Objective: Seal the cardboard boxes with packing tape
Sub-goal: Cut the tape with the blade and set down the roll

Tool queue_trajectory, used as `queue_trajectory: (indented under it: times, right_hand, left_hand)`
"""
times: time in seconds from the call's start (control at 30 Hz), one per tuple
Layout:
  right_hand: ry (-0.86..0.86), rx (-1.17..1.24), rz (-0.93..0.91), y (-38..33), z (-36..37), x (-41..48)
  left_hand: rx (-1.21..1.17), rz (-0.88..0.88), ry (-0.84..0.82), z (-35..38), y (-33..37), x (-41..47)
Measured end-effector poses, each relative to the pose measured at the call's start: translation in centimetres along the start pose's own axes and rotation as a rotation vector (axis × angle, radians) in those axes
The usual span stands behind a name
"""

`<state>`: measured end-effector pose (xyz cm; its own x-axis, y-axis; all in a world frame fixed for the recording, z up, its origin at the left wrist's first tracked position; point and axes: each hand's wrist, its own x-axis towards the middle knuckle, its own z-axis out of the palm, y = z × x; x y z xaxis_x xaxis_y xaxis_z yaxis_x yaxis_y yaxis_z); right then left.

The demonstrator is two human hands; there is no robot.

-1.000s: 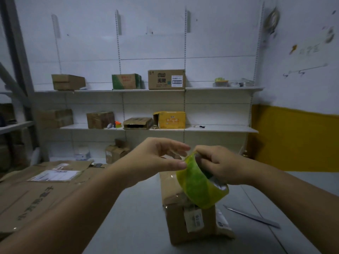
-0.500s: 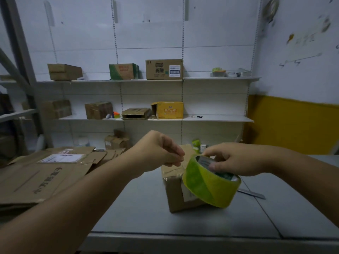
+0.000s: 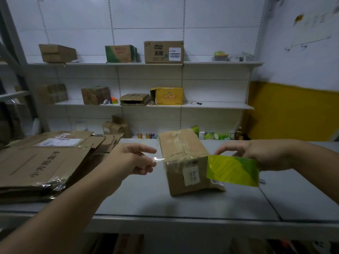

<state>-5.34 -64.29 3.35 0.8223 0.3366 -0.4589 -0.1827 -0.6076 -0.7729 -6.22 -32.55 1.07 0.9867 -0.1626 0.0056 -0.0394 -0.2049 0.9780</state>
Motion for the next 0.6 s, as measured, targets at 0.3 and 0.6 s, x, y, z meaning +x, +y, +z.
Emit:
queue_trajectory:
  times: [0.3,0.6]
  right_hand:
    - [-0.001,-0.225,-0.119,2.6,3.3,1.0]
    - [-0.141,-0.243,0.017,-1.1,1.0,-0.9]
  left_hand:
    - [0.336,0.201,-0.144,1.5,2.3,-0.7]
    - [0.158,0.095,-0.056,0.8,0.6,0.1]
